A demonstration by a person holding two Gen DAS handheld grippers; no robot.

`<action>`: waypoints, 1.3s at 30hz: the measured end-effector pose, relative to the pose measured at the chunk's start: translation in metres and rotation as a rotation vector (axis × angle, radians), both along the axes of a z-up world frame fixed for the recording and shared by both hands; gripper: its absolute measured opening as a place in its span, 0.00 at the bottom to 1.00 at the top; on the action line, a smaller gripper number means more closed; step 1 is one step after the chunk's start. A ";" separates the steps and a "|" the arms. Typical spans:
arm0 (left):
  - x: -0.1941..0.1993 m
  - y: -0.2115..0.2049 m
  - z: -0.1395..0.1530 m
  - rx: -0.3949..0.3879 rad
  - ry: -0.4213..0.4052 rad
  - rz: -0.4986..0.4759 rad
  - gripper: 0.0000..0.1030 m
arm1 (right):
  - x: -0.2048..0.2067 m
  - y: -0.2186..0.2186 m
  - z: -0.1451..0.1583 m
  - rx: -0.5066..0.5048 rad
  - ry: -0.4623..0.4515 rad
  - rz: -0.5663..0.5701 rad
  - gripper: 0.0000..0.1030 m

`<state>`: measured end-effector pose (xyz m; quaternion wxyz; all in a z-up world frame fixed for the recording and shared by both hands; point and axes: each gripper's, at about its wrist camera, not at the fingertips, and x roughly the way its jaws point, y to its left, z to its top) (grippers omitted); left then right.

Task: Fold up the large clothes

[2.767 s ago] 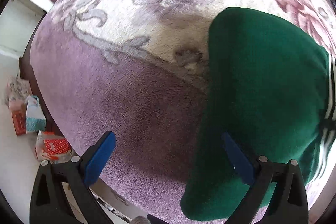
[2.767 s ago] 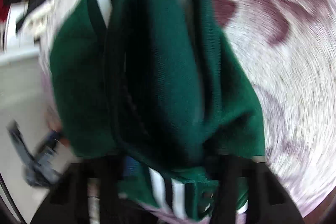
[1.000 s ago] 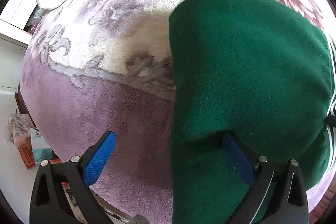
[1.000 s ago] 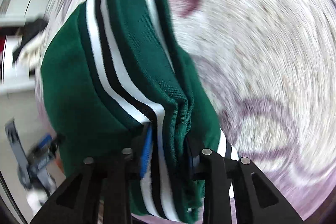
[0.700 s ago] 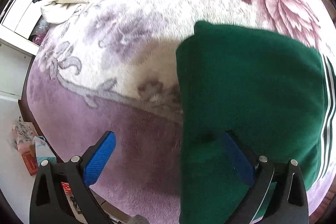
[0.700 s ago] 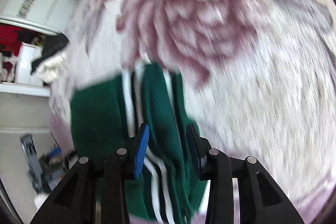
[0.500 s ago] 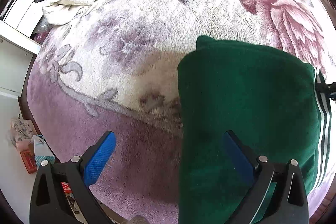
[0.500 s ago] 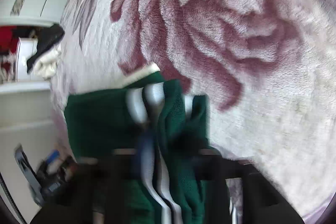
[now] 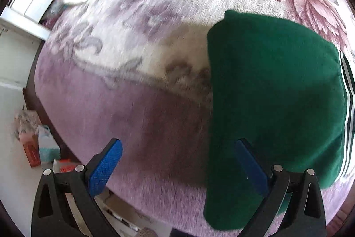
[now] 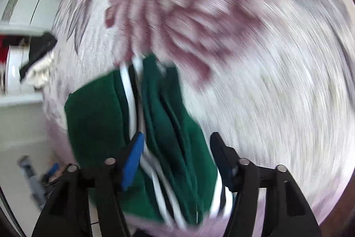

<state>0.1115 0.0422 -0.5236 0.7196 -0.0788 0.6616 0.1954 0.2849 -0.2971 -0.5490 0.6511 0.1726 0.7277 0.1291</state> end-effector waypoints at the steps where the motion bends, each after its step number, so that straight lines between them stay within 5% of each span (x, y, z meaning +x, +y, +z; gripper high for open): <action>1: -0.007 0.000 -0.001 -0.014 0.011 0.009 1.00 | -0.022 -0.005 -0.003 0.030 0.052 -0.030 0.64; 3: -0.013 -0.003 -0.005 -0.024 0.030 0.014 1.00 | -0.063 -0.010 -0.009 0.037 0.133 -0.025 0.64; 8: -0.022 -0.009 -0.015 -0.022 0.062 -0.003 1.00 | -0.099 0.000 -0.047 0.003 0.166 0.005 0.65; 11: -0.019 -0.009 -0.016 -0.012 0.062 -0.013 1.00 | -0.093 0.031 -0.070 -0.028 0.096 0.159 0.97; 13: -0.017 -0.007 -0.014 -0.013 0.056 -0.009 1.00 | -0.089 0.044 -0.089 -0.058 0.056 0.214 0.99; 14: -0.016 -0.006 -0.013 -0.014 0.050 -0.007 1.00 | -0.089 0.043 -0.095 -0.010 0.066 0.174 0.83; 15: -0.015 -0.005 -0.010 -0.015 0.040 -0.005 1.00 | -0.090 0.041 -0.097 0.082 0.082 0.140 0.56; 18: -0.015 -0.003 -0.007 -0.031 0.014 0.005 1.00 | -0.090 0.031 -0.094 0.308 0.111 0.054 0.42; 21: -0.014 -0.001 -0.011 -0.063 0.011 0.022 1.00 | -0.098 -0.007 -0.112 0.683 0.191 -0.231 0.39; 23: -0.015 0.001 -0.016 -0.078 0.024 0.032 1.00 | -0.106 -0.023 -0.136 0.828 0.245 -0.326 0.39; 26: -0.017 0.004 -0.013 -0.084 0.020 0.049 1.00 | -0.113 -0.043 -0.185 0.756 0.373 -0.388 0.44; 28: -0.018 0.005 -0.011 -0.067 0.013 0.048 1.00 | -0.105 -0.042 -0.170 0.700 0.363 -0.340 0.57; 31: -0.018 0.007 -0.010 -0.066 0.004 0.055 1.00 | -0.079 -0.035 -0.104 0.325 0.180 -0.130 0.65; 33: -0.018 0.007 -0.011 -0.075 -0.002 0.065 1.00 | -0.067 -0.024 -0.065 0.160 0.039 -0.026 0.65; 36: -0.016 0.005 -0.008 -0.080 -0.024 0.070 1.00 | -0.039 0.018 -0.025 0.125 -0.088 0.122 0.65; 39: -0.011 0.002 -0.004 -0.067 -0.045 0.065 1.00 | 0.009 0.060 -0.031 0.132 -0.107 0.166 0.66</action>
